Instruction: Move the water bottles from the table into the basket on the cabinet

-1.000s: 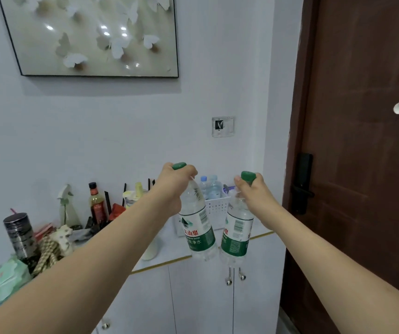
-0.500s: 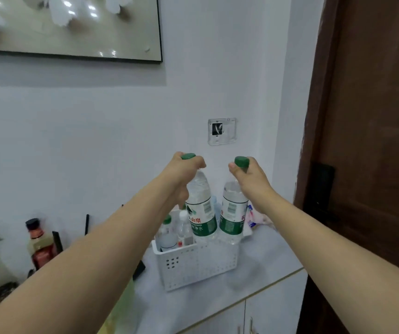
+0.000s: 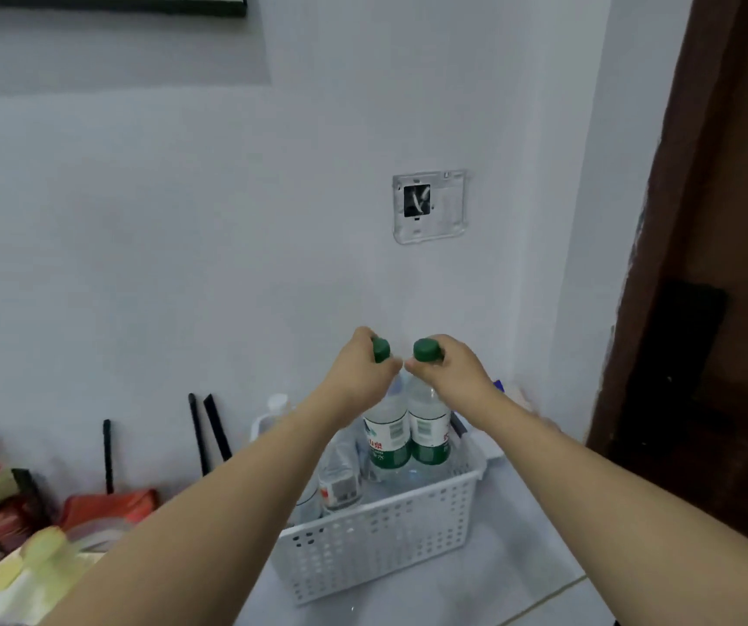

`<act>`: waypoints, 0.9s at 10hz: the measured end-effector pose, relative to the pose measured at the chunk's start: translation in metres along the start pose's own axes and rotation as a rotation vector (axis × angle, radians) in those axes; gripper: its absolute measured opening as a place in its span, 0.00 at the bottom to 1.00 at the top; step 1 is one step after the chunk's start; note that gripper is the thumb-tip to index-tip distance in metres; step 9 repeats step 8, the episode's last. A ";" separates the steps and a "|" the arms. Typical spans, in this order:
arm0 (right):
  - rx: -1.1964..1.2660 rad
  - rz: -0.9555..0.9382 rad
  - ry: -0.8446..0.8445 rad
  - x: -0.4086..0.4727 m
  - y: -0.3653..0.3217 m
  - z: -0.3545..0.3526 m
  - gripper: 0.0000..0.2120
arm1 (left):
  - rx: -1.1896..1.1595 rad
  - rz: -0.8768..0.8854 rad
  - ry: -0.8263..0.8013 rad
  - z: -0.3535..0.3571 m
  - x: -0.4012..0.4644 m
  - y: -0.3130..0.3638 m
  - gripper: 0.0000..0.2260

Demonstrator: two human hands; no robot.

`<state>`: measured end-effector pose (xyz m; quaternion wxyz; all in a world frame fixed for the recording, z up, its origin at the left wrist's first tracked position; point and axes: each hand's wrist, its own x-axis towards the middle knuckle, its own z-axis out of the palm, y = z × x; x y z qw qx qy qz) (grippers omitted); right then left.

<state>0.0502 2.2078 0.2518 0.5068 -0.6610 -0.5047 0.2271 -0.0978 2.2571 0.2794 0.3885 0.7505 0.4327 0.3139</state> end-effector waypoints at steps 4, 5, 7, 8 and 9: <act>-0.189 -0.003 -0.133 0.012 0.083 0.021 0.14 | 1.079 0.318 -0.085 0.027 0.017 -0.078 0.19; -0.192 -0.044 -0.132 0.008 0.085 0.022 0.15 | 1.100 0.281 -0.094 0.026 0.020 -0.079 0.19; -0.263 -0.063 -0.201 -0.006 0.075 0.016 0.15 | 1.001 0.204 -0.157 0.023 0.006 -0.070 0.19; -0.350 -0.111 -0.145 -0.021 0.059 0.015 0.16 | 0.819 0.171 -0.126 0.013 -0.003 -0.063 0.23; -0.350 -0.111 -0.145 -0.021 0.059 0.015 0.16 | 0.819 0.171 -0.126 0.013 -0.003 -0.063 0.23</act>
